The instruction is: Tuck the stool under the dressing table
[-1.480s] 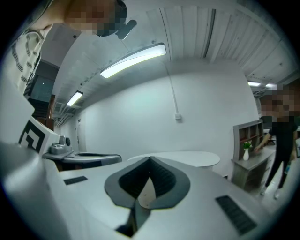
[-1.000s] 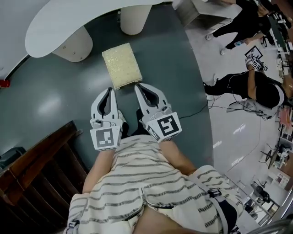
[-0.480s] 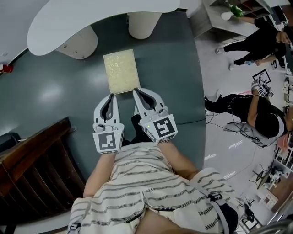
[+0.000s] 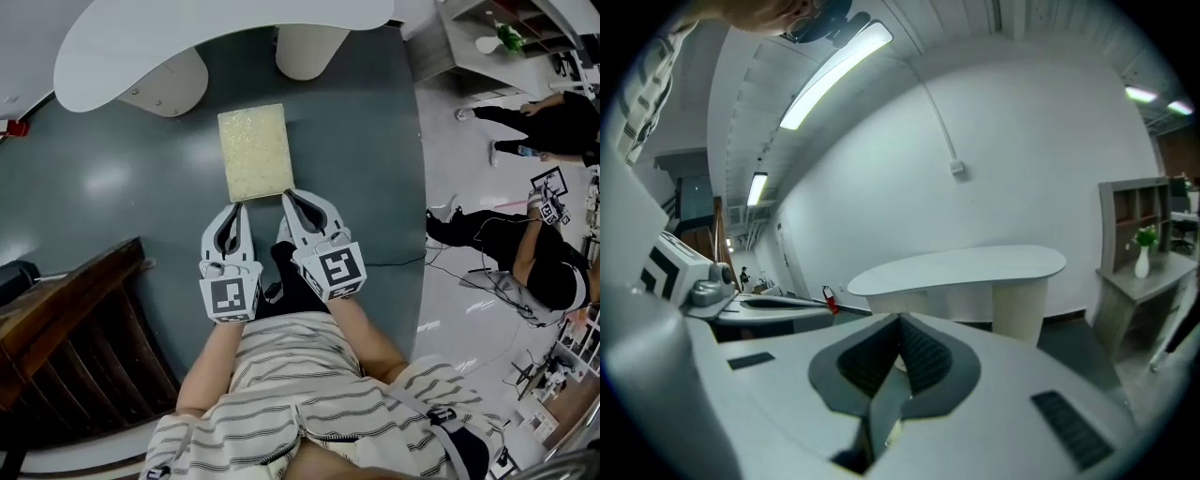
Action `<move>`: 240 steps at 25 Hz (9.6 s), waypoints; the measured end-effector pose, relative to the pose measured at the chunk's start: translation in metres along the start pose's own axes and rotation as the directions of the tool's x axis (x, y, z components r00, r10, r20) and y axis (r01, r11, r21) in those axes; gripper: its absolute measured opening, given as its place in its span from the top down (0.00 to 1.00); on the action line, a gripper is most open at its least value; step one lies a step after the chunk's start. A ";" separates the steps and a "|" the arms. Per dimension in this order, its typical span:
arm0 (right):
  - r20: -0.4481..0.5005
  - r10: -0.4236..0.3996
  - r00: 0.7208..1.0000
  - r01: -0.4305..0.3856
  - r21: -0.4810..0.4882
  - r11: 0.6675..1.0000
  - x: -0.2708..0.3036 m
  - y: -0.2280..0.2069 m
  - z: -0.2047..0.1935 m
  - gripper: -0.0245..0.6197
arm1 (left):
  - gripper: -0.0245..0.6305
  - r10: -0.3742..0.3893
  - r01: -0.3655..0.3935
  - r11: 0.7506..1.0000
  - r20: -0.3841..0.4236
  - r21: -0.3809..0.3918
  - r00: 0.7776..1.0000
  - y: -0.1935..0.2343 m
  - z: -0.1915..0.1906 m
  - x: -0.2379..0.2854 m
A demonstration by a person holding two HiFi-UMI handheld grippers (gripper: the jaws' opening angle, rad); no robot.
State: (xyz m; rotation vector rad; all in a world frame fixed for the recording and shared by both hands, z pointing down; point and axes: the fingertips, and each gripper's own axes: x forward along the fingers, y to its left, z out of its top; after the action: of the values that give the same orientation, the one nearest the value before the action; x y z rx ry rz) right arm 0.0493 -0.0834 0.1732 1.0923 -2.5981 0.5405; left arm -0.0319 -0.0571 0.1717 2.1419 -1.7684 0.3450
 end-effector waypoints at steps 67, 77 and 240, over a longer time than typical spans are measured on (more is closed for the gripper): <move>-0.625 -0.135 0.768 0.303 0.170 0.938 0.132 -0.155 -0.482 0.80 | 0.84 -0.038 -0.095 0.980 -0.627 -0.177 0.778 0.107 -0.495 0.142; -0.688 -0.098 0.719 0.256 0.131 0.958 0.142 -0.157 -0.512 0.80 | 0.84 -0.040 -0.096 0.983 -0.692 -0.156 0.721 0.107 -0.526 0.144; -0.537 -0.161 0.828 0.224 0.053 0.973 0.182 -0.177 -0.523 0.80 | 0.86 0.036 -0.104 0.991 -0.599 -0.080 0.800 0.116 -0.562 0.179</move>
State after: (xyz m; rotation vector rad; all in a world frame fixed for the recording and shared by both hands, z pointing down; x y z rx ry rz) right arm 0.1080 -0.0836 0.7518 1.0416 -1.9725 0.8178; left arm -0.0940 -0.0079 0.7676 1.6333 -1.4478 0.8224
